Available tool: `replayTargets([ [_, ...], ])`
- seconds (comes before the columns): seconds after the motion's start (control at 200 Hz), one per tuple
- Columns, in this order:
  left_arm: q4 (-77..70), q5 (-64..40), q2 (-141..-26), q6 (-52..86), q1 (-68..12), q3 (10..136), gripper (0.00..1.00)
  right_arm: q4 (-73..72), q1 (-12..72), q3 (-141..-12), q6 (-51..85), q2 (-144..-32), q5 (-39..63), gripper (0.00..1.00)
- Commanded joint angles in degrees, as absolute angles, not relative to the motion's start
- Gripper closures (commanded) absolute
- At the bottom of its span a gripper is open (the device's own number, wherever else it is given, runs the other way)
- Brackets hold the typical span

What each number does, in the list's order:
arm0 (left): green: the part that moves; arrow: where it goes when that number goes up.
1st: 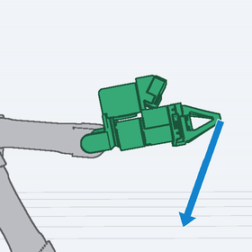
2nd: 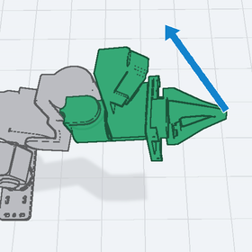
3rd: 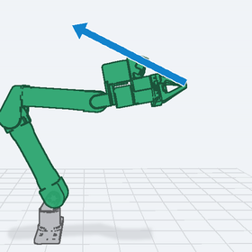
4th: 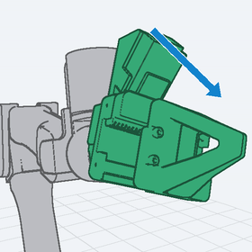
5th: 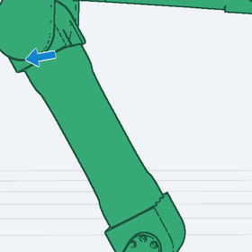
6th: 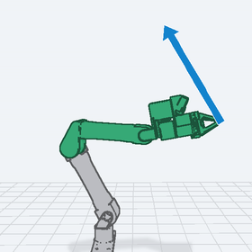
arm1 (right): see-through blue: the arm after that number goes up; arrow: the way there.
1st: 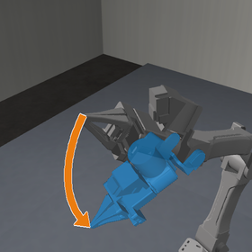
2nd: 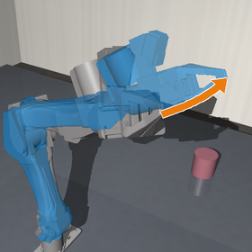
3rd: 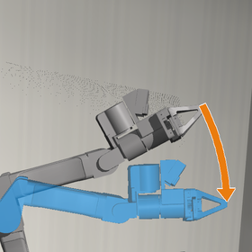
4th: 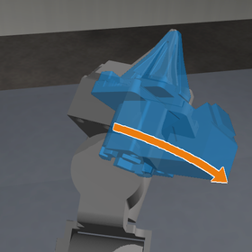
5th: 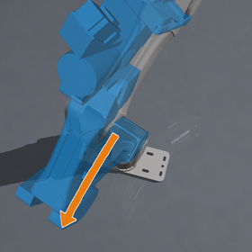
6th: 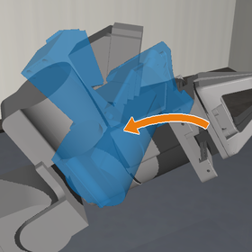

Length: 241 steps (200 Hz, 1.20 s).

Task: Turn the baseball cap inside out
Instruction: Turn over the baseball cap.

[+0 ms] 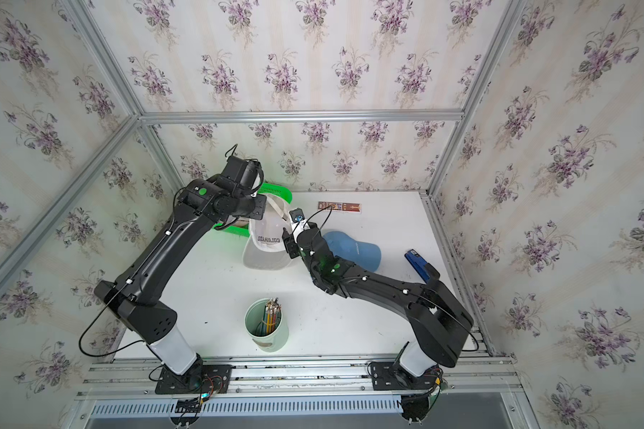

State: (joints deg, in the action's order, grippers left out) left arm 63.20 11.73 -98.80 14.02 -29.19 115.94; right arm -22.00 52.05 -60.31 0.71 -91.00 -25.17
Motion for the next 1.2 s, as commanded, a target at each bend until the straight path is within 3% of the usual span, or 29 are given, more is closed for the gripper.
replayTargets([
  [0.0, 61.9, 10.8, -97.94, 14.24, -29.27, 115.07, 1.0, -21.8, 51.94, -63.21, -1.18, -93.27, -30.04, 0.34],
  [0.175, 61.7, 10.64, -97.33, 13.88, -29.31, 113.5, 1.0, -19.97, 50.95, -69.91, -4.11, -97.86, -30.81, 0.38],
  [0.3, 61.52, 10.66, -97.12, 13.2, -29.28, 113.12, 1.0, -19.15, 50.23, -72.48, -4.92, -99.05, -27.7, 0.7],
  [0.37, 61.79, 11.47, -97.06, 12.86, -29.18, 112.98, 1.0, -19.16, 49.93, -72.67, -4.75, -98.5, -26.54, 0.78],
  [0.555, 60.3, 12.4, -95.86, 12.88, -28.59, 110.97, 1.0, -17.9, 48.56, -72.47, -3.81, -96.84, -23.05, 0.9],
  [0.829, 59.42, 13.35, -95.53, 11.66, -28.54, 109.63, 1.0, -16.25, 47.11, -72.22, -0.27, -94.61, -16.35, 0.98],
  [0.874, 58.19, 13.36, -95.51, 11.12, -28.55, 109.09, 0.85, -15.63, 47.11, -73.03, 0.97, -94.33, -16.06, 0.98],
  [0.984, 55.46, 12.84, -95.69, 10.42, -28.55, 107.51, 0.65, -12.88, 47.24, -76.57, 5.05, -94.89, -15.22, 0.98],
  [1.124, 54.71, 11.9, -95.76, 10.24, -28.47, 106.85, 0.57, -6.29, 47.4, -83.34, 8.62, -97.41, -19.91, 0.99],
  [1.199, 54.65, 12.95, -95.45, 10.1, -28.26, 106.07, 0.46, -4.02, 47.37, -86.04, 9.61, -98.5, -20.91, 0.99],
])
